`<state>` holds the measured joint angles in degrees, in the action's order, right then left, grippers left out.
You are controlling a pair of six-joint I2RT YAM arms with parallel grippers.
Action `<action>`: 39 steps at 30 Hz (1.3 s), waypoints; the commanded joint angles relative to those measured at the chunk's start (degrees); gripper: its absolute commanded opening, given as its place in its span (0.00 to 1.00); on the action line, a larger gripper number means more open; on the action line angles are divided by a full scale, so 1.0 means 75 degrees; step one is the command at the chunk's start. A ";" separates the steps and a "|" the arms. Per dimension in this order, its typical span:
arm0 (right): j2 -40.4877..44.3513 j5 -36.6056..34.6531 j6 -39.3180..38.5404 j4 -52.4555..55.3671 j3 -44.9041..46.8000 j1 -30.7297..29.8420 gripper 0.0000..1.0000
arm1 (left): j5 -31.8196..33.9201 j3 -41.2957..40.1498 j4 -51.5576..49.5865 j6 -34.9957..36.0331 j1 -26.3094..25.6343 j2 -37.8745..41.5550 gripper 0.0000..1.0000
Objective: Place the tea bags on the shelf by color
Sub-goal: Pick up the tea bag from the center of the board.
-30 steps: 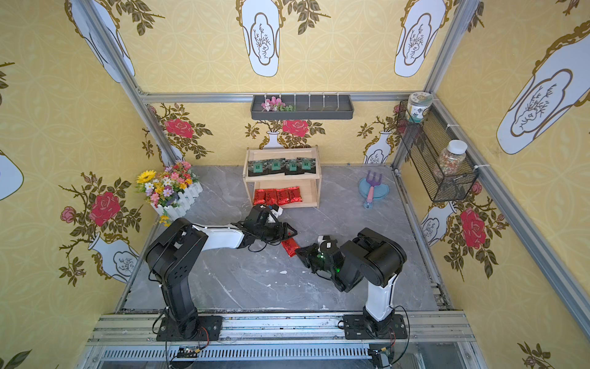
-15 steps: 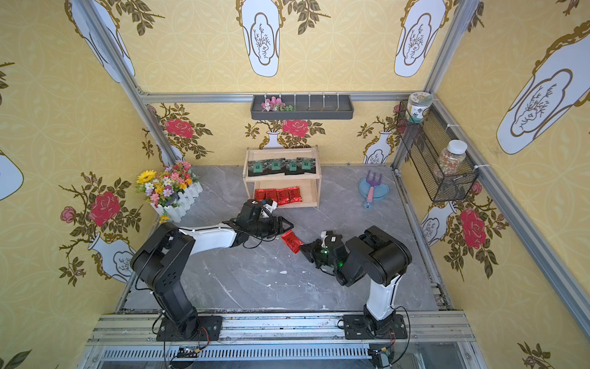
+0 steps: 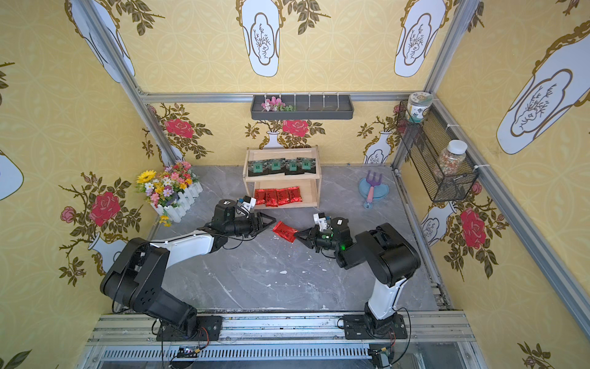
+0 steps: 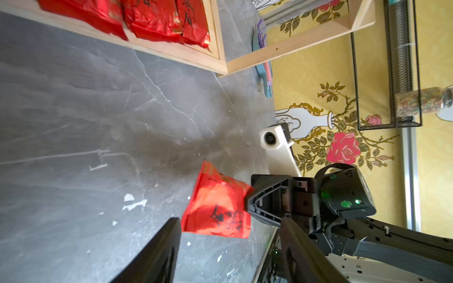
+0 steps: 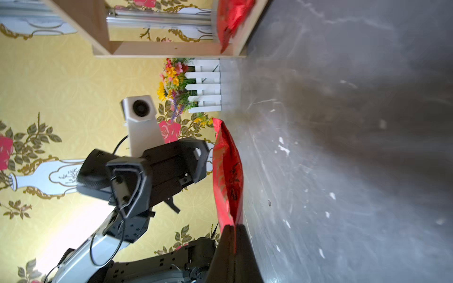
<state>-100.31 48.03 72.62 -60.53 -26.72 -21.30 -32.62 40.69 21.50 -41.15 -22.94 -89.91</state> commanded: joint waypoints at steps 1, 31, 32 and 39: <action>0.0669 0.0656 -0.1608 0.2185 -0.0417 0.0038 0.00 | -0.0630 -0.0242 0.0681 -0.0324 0.0195 0.0072 0.69; 0.1639 0.1565 -0.2801 0.4552 -0.1629 -0.0222 0.00 | -0.1703 -0.0968 0.2501 -0.0561 0.0302 0.0155 0.40; 0.1633 0.1560 -0.2792 0.4554 -0.1629 -0.0220 0.00 | -0.1697 -0.0992 0.2540 -0.0570 0.0298 0.0163 0.37; 0.1621 0.1588 -0.2704 0.4472 -0.1664 -0.0220 0.00 | -0.1662 -0.1124 0.2833 -0.0688 0.0298 0.0169 0.21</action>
<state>-88.14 59.20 52.23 -25.39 -38.74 -22.87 -44.71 32.80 39.88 -46.13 -20.64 -88.75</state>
